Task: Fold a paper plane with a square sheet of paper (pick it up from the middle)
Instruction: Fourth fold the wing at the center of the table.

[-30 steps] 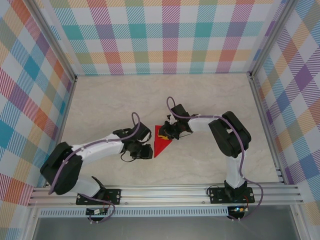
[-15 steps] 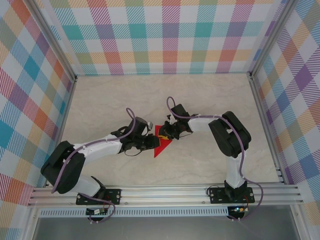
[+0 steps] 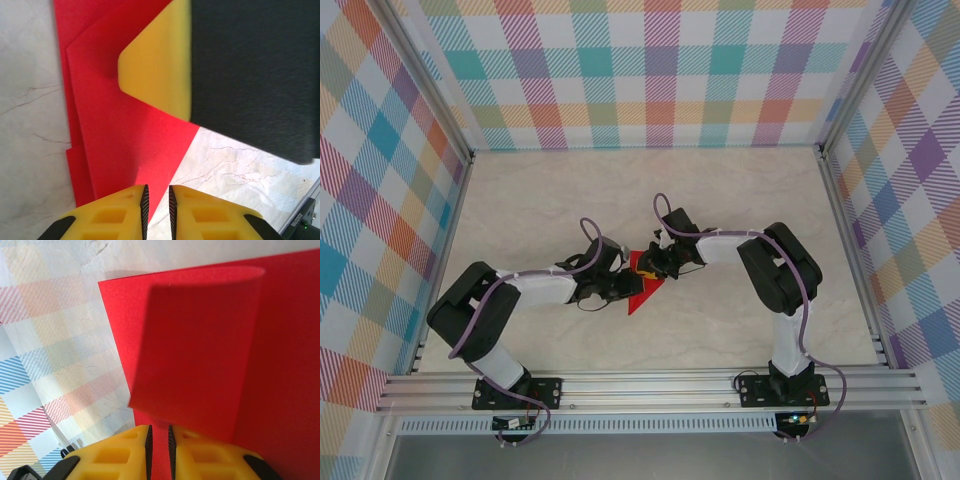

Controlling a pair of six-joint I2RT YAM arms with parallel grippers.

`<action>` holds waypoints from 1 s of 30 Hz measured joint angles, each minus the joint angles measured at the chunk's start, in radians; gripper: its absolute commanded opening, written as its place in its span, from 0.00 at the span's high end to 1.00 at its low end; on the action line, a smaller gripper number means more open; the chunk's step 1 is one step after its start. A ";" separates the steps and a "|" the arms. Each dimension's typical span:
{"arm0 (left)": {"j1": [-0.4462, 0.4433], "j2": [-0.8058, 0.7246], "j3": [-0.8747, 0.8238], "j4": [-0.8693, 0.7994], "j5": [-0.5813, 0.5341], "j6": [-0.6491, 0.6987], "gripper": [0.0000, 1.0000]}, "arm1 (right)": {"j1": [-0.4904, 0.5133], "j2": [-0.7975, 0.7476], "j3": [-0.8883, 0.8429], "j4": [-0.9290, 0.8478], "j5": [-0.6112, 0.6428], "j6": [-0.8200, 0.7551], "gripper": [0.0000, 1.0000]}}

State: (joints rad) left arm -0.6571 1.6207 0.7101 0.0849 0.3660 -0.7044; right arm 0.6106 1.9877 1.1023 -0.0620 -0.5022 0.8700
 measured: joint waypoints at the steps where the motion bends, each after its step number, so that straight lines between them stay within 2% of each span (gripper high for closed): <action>1: 0.001 0.003 -0.005 0.000 0.002 0.000 0.80 | 0.000 0.000 0.000 0.000 0.000 0.000 0.81; 13: 0.005 -0.006 -0.088 0.083 0.011 0.001 0.81 | 0.000 0.002 0.000 0.000 -0.007 -0.004 0.81; 24: 0.005 -0.180 -0.087 -0.042 0.022 -0.002 0.80 | 0.000 0.002 0.000 -0.001 -0.007 -0.012 0.81; 30: 0.005 -0.148 -0.043 -0.017 0.066 -0.015 0.80 | 0.000 0.002 0.002 -0.003 -0.008 -0.015 0.81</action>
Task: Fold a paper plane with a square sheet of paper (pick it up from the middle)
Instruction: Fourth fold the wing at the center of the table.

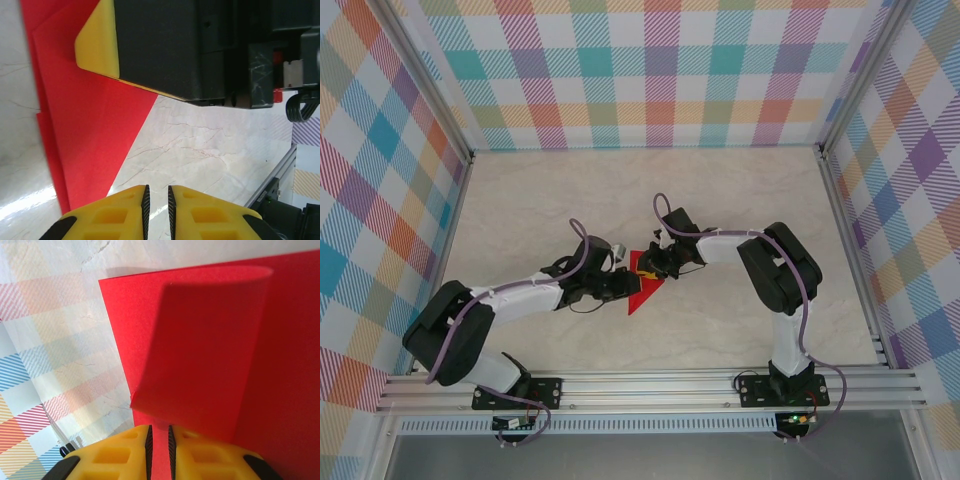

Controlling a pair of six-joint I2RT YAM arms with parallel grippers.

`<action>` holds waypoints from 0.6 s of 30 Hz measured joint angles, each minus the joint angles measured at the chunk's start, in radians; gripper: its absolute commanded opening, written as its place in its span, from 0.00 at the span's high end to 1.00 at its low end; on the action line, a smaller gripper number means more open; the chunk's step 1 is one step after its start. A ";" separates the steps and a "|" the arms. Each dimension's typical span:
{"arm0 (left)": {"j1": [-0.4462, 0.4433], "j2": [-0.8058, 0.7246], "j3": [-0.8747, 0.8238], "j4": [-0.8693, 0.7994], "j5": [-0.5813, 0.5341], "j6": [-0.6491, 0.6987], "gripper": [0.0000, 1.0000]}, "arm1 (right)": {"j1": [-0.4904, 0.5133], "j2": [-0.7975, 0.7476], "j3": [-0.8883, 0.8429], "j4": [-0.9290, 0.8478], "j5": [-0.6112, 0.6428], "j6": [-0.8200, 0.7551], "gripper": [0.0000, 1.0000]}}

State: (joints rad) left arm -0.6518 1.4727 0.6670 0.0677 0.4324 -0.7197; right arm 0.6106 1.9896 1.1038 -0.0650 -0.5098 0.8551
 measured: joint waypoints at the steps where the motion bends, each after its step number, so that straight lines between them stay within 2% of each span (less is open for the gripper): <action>1: 0.000 0.021 0.002 0.013 0.010 -0.003 0.80 | 0.000 0.000 0.000 0.000 0.000 0.000 0.81; 8: 0.000 0.154 -0.006 0.040 0.039 -0.028 0.81 | 0.000 0.002 0.001 -0.001 -0.002 0.000 0.81; 18: 0.001 0.149 -0.078 0.148 0.040 -0.029 0.81 | 0.000 0.002 0.002 -0.002 -0.004 0.000 0.81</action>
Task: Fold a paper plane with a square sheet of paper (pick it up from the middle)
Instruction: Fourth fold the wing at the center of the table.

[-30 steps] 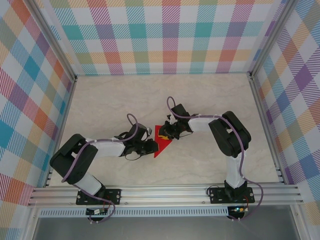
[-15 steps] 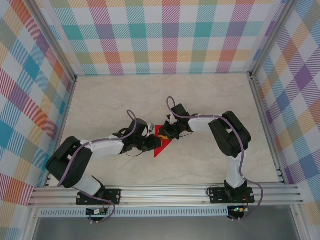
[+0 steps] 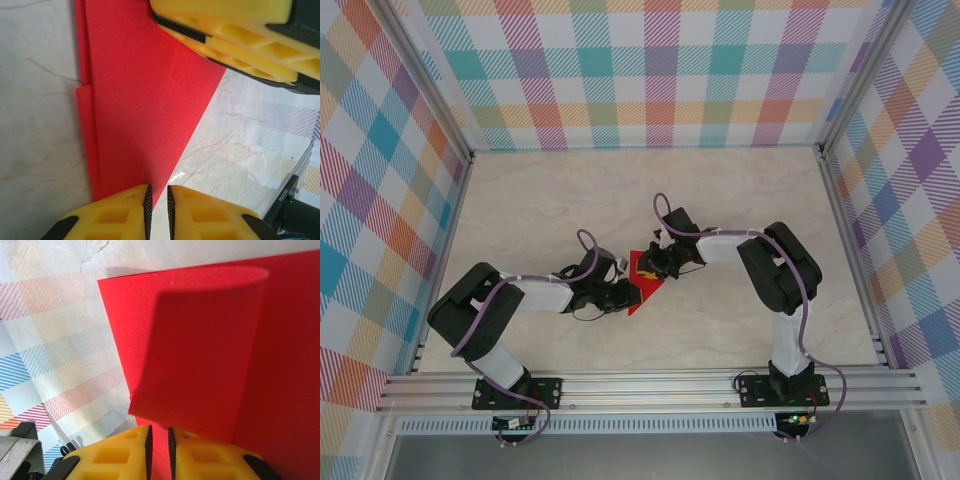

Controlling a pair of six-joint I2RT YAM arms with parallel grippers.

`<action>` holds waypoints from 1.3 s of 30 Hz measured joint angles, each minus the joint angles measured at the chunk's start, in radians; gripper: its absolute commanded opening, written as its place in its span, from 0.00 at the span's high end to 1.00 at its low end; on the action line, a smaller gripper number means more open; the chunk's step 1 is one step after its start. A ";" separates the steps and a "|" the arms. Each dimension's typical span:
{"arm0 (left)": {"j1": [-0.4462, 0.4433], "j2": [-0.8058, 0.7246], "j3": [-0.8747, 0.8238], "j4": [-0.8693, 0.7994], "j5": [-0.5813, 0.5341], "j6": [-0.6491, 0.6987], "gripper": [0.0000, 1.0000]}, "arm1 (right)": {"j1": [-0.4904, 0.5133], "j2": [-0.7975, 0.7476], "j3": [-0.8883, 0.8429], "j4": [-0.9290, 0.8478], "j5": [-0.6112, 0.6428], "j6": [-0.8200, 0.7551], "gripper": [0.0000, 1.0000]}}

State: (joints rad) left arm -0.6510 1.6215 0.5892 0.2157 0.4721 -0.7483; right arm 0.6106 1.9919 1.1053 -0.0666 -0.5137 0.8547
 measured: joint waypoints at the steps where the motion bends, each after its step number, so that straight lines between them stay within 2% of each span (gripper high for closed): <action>1: 0.000 -0.003 -0.008 0.010 0.000 0.000 0.81 | 0.000 0.000 0.000 0.000 0.000 0.000 0.81; 8: 0.000 -0.043 -0.049 0.016 -0.002 0.000 0.81 | 0.000 0.001 0.000 0.000 -0.004 0.000 0.81; 16: 0.002 -0.097 -0.071 -0.064 -0.009 0.007 0.80 | 0.000 0.001 0.000 0.000 -0.004 0.000 0.81; 26: 0.002 -0.159 -0.040 -0.284 -0.008 0.073 0.79 | 0.000 0.001 0.000 0.000 -0.004 0.000 0.81; 31: 0.002 -0.244 -0.028 -0.385 -0.013 0.087 0.78 | 0.000 0.001 0.000 0.000 -0.004 0.000 0.81; 35: 0.002 -0.270 0.021 -0.393 -0.020 0.086 0.78 | 0.000 0.002 0.003 -0.003 -0.004 0.000 0.81; 39: 0.002 -0.232 0.065 -0.333 -0.020 0.069 0.78 | 0.000 0.004 0.008 -0.010 -0.004 0.000 0.80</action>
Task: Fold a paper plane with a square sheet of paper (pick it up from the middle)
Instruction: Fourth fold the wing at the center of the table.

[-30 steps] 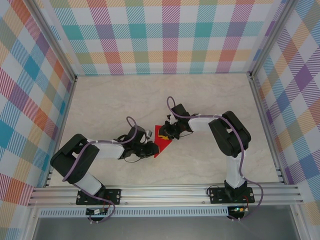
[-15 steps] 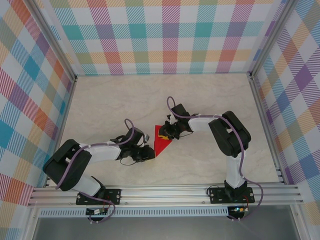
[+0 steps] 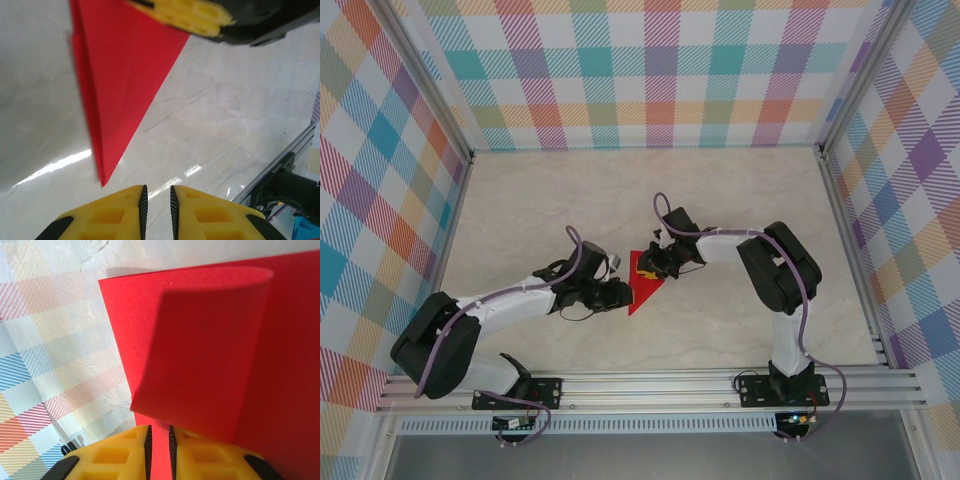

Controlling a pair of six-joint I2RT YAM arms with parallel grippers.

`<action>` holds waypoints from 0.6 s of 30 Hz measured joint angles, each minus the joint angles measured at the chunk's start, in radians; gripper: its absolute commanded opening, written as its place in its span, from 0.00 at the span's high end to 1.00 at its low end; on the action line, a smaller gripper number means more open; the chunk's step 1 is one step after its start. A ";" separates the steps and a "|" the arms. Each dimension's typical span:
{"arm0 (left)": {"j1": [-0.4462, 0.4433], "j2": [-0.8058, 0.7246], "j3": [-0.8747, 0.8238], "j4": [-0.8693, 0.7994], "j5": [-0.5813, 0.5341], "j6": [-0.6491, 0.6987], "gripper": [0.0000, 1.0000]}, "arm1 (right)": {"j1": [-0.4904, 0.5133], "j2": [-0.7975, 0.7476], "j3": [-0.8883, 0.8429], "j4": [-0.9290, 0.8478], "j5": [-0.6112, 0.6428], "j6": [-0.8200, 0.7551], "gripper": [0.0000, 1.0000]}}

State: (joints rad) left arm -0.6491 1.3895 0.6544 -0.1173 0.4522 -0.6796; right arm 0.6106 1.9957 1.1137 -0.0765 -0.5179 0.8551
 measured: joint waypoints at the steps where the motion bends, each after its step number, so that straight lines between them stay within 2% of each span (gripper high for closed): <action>1: 0.000 0.021 0.011 0.016 0.000 -0.005 0.78 | 0.000 0.000 0.001 -0.003 0.000 0.000 0.80; 8: 0.000 0.163 0.020 0.104 0.037 -0.040 0.77 | 0.000 0.005 0.011 -0.015 -0.006 0.000 0.81; 18: 0.000 0.201 -0.019 0.124 0.056 -0.037 0.78 | 0.000 0.006 0.011 -0.015 -0.006 0.000 0.81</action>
State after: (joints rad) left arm -0.6491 1.5902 0.6353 0.0067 0.5083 -0.7170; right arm 0.6102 2.0014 1.1244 -0.0917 -0.5243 0.8551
